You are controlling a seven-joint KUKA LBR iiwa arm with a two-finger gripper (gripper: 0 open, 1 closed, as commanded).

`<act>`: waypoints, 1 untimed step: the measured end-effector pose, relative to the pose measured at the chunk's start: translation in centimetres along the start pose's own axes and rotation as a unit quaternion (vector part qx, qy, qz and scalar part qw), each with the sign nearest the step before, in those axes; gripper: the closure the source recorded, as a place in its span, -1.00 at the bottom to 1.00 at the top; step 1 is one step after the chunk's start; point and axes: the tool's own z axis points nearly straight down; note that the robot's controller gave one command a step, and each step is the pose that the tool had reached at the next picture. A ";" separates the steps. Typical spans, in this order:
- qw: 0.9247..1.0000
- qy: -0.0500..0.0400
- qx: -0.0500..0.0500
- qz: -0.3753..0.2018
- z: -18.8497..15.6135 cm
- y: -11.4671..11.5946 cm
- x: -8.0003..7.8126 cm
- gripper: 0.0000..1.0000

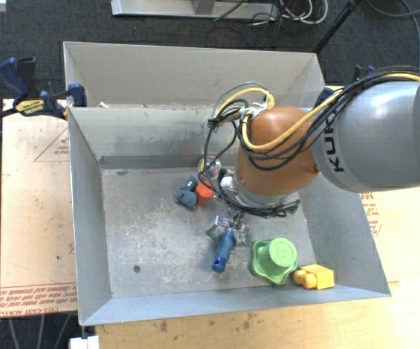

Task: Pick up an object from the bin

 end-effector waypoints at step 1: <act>1.000 -0.003 0.005 -0.003 -16.0 2.9 -4.5 1.00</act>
Offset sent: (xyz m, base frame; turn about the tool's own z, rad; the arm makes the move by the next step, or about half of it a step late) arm -0.0095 0.0496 0.1558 -0.0044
